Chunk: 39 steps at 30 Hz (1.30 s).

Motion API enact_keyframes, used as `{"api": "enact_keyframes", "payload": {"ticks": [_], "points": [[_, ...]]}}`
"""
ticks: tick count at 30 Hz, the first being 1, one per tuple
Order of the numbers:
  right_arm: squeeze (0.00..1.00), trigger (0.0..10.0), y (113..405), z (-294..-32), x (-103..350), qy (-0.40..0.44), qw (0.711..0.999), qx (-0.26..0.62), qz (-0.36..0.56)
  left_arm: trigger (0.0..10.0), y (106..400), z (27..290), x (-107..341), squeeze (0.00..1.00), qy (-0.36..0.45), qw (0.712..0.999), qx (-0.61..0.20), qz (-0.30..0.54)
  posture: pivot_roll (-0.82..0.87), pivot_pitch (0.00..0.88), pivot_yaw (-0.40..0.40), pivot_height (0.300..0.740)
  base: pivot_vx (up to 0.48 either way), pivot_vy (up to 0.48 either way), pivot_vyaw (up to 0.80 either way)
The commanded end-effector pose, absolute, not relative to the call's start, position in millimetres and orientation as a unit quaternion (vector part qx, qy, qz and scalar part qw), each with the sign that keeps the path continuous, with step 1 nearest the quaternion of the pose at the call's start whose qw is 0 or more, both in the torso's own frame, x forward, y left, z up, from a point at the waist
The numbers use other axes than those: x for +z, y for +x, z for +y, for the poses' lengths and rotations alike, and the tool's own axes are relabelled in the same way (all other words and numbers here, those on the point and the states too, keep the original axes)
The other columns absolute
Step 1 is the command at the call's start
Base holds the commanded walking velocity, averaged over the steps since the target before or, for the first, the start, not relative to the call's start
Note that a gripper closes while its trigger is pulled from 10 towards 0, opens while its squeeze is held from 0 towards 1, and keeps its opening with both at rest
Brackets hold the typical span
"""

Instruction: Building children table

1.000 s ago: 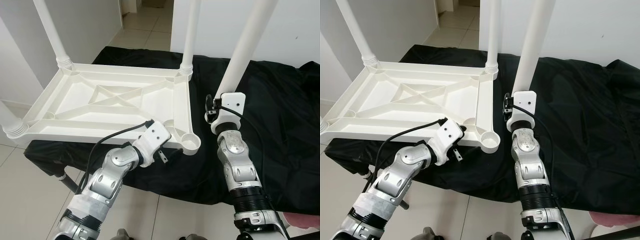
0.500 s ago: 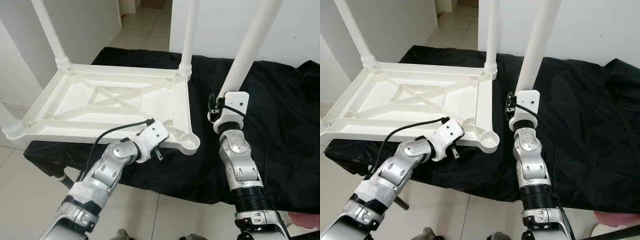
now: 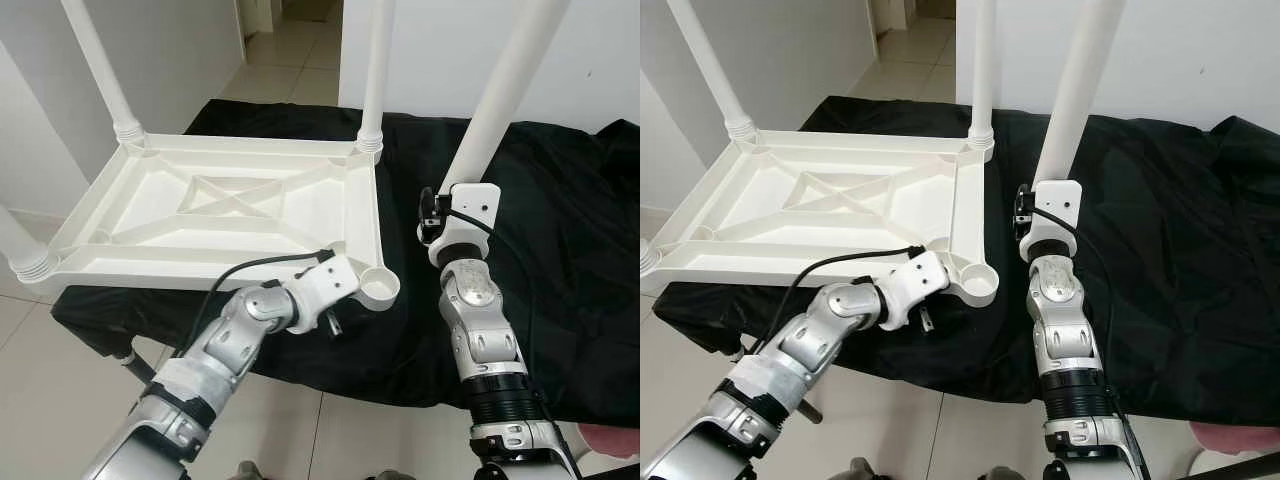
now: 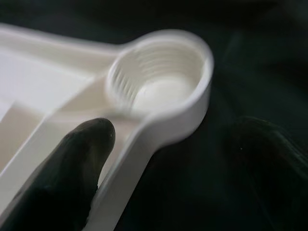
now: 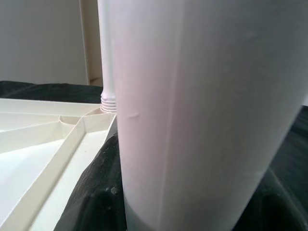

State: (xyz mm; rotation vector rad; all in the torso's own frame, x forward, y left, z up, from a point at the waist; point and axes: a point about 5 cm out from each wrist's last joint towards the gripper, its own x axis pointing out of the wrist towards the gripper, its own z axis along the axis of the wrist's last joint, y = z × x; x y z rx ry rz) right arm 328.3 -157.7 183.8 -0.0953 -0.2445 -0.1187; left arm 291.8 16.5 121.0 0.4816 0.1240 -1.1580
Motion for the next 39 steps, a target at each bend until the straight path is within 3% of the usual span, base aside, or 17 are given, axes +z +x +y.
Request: {"api": "enact_keyframes", "payload": {"ticks": [1,15,24,32,34,39], "points": [[0.00,10.0,327.3,-158.0,188.5,-0.052,0.988,-0.063,-0.130,10.0,281.5,7.9,111.8,0.00,0.230,0.784,-0.572,0.070,-0.10,0.003,0.066,0.740,0.000,0.000,0.00],[0.00,10.0,327.4,-156.3,187.3,-0.048,0.989,-0.064,-0.128,10.0,281.6,-36.0,126.7,0.00,0.213,0.790,-0.573,0.036,-0.10,0.002,0.067,0.740,0.000,0.000,0.00],[0.00,10.0,320.4,-157.6,180.8,-0.046,0.990,-0.062,-0.118,10.0,290.7,-46.6,133.7,0.00,0.241,0.799,-0.551,0.014,-0.10,0.008,0.070,0.740,0.000,0.000,0.00],[0.00,10.0,312.1,-160.8,174.5,-0.046,0.991,-0.062,-0.108,10.0,297.4,-33.0,140.2,0.00,0.224,0.811,-0.540,0.010,-0.10,0.012,0.065,0.740,0.000,0.000,0.00],[0.00,10.0,306.3,-161.5,165.5,-0.050,0.992,-0.060,-0.097,10.0,294.5,-12.1,142.2,0.00,0.193,0.812,-0.551,0.013,-0.10,0.015,0.060,0.740,0.000,0.000,0.00],[0.00,10.0,301.9,-156.9,157.4,-0.035,0.994,-0.054,-0.084,10.0,289.5,4.8,145.6,0.00,0.166,0.809,-0.563,0.021,-0.09,0.015,0.051,0.740,0.000,0.000,0.00]]}}
